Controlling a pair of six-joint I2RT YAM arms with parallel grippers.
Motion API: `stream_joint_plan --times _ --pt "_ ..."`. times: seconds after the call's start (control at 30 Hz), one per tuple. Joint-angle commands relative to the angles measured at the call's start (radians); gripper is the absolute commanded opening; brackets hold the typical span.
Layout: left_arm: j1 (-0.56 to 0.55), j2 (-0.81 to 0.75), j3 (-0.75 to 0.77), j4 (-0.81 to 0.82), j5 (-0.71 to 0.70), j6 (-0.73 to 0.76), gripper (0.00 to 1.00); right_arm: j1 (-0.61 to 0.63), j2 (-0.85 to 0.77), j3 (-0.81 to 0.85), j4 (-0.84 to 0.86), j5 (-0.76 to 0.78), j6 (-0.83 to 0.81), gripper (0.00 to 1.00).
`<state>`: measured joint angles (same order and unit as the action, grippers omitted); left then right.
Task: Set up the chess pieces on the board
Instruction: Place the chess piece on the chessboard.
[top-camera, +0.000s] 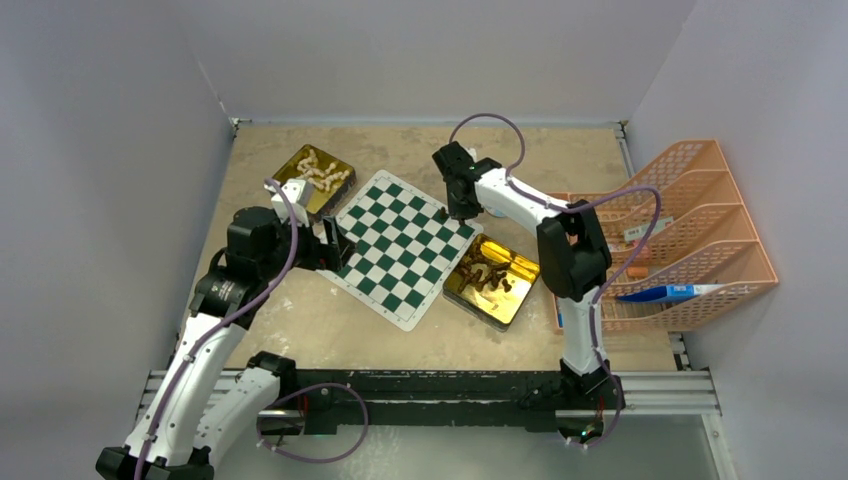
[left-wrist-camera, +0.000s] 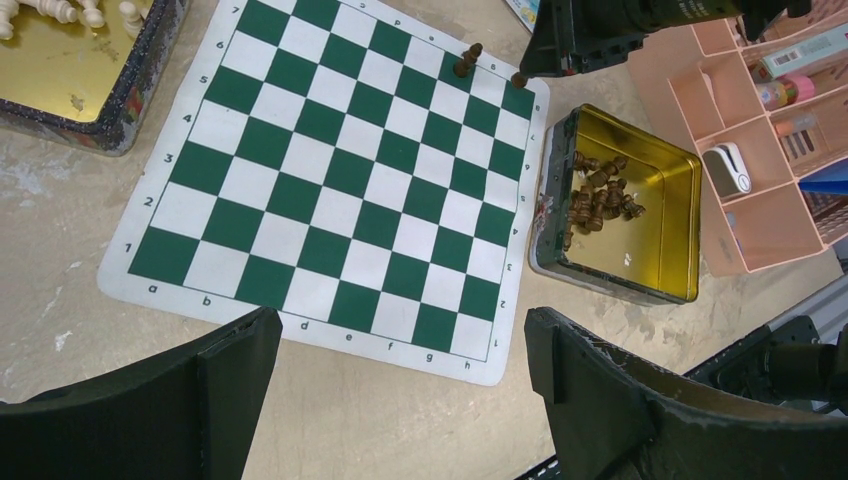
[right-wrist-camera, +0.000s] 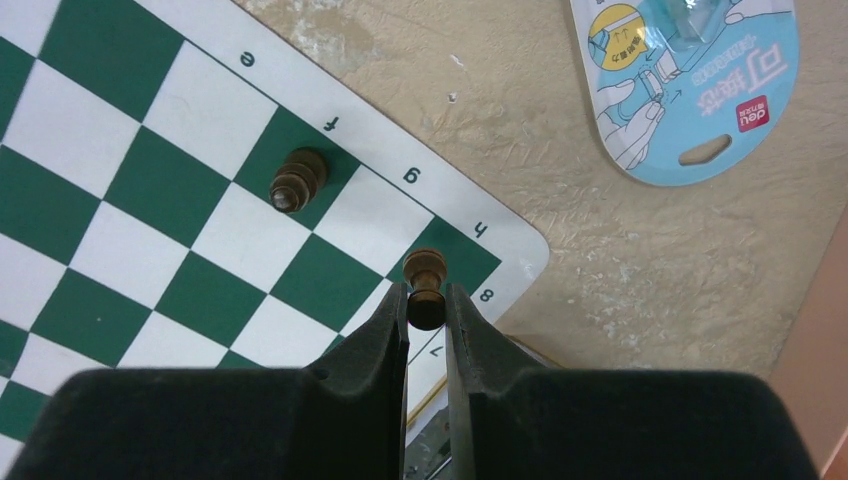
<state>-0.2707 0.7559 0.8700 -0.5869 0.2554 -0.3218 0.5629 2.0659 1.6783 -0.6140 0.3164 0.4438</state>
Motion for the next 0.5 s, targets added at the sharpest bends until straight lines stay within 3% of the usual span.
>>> stream_joint_plan --times 0.0,0.47 --pt "-0.005 -0.015 -0.002 0.026 -0.007 -0.008 0.92 0.000 -0.010 0.038 -0.016 0.011 -0.008 0.15" --pt "-0.008 -0.018 -0.002 0.025 -0.004 -0.008 0.92 0.000 -0.003 -0.026 0.020 0.009 0.020 0.17"
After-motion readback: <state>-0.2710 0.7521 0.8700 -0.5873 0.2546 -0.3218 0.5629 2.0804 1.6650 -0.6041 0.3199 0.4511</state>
